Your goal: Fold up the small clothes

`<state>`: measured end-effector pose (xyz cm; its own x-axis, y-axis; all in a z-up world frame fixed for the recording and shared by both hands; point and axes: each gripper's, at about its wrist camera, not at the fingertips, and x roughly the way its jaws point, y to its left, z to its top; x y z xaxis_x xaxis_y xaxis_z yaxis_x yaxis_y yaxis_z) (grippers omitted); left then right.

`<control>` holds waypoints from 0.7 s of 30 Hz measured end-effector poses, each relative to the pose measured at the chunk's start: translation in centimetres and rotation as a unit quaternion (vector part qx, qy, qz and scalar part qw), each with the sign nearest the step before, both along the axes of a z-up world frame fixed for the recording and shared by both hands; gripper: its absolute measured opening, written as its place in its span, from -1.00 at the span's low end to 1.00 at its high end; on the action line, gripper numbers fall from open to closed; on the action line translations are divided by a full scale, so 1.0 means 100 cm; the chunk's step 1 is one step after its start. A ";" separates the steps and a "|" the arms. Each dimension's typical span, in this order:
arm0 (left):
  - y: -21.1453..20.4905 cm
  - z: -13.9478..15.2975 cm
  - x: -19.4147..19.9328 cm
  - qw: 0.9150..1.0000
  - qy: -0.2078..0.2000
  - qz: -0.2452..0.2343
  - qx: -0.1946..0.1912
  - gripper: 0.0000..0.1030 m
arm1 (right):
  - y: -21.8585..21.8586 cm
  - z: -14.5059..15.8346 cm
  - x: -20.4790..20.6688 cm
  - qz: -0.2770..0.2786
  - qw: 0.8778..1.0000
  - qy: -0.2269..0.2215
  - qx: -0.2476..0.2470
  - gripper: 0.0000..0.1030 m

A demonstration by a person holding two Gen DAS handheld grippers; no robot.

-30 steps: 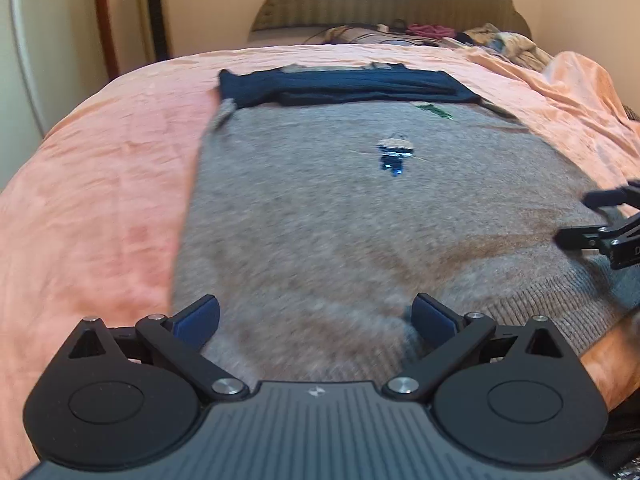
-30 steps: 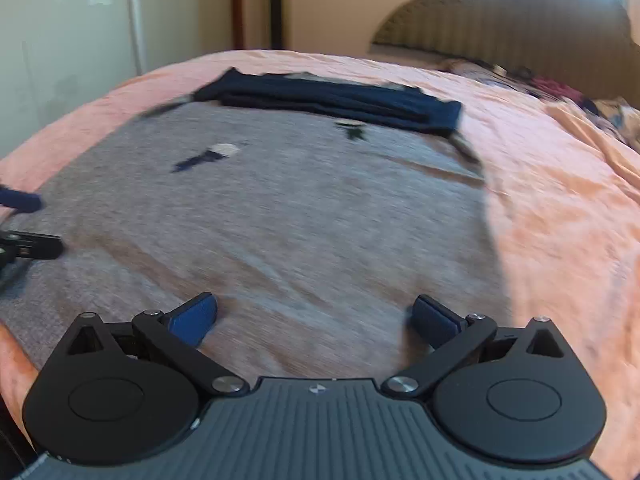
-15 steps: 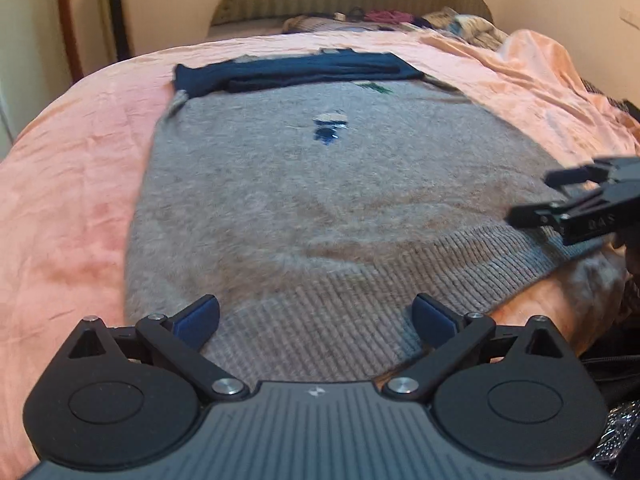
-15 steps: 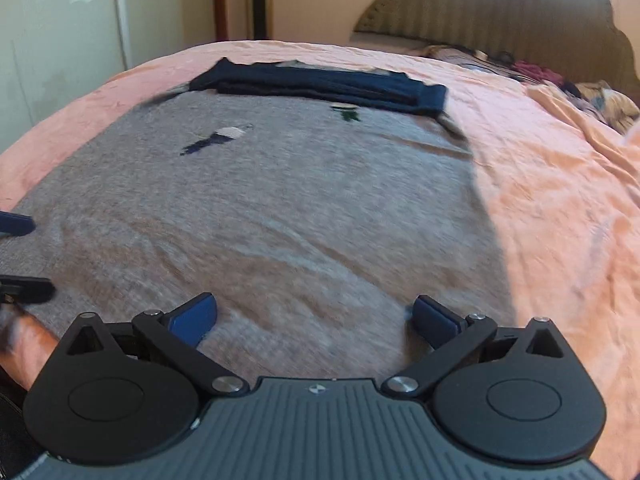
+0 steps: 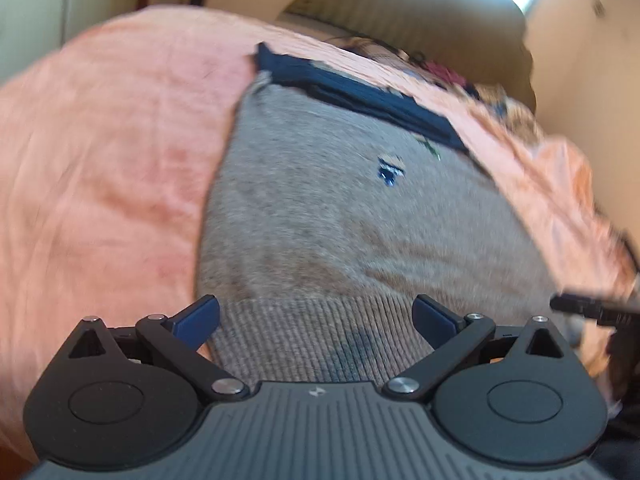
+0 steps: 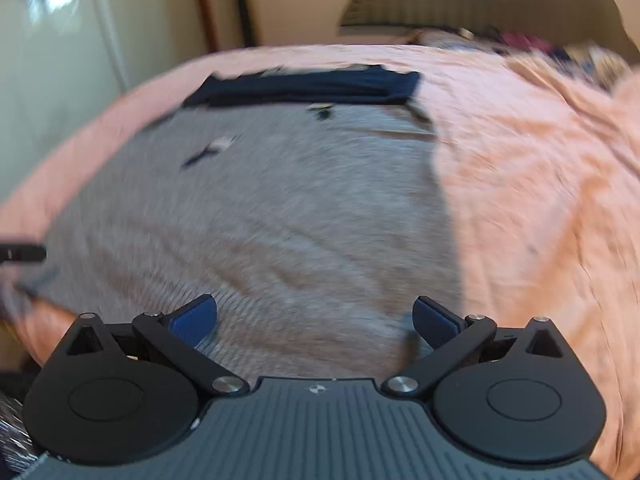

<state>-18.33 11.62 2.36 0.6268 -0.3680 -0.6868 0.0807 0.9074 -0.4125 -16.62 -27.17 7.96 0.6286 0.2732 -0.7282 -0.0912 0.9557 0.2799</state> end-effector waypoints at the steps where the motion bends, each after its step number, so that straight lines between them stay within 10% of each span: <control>1: 0.011 -0.002 0.001 0.999 0.014 0.015 -0.036 1.00 | -0.020 -0.001 0.000 -0.021 0.999 0.017 0.039 1.00; 4: 0.036 -0.012 0.006 0.988 0.046 0.031 -0.142 1.00 | -0.065 -0.012 0.000 -0.055 0.985 0.082 0.144 1.00; 9: 0.046 -0.036 0.019 0.945 0.113 -0.009 -0.307 1.00 | -0.077 -0.028 0.003 -0.011 0.954 0.131 0.268 1.00; 14: 0.054 -0.041 0.024 0.927 0.140 -0.007 -0.347 0.99 | -0.067 -0.034 0.013 0.016 0.943 0.148 0.296 0.66; 21: 0.052 -0.031 0.026 0.928 0.123 -0.036 -0.351 0.89 | -0.077 -0.037 0.014 0.017 0.941 0.156 0.300 0.31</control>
<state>-15.75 16.86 -0.74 0.4395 -0.8136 -0.3807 -0.0431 0.4042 -0.9136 -15.17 -34.87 4.25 0.3927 0.7098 -0.5848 0.0578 0.6155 0.7860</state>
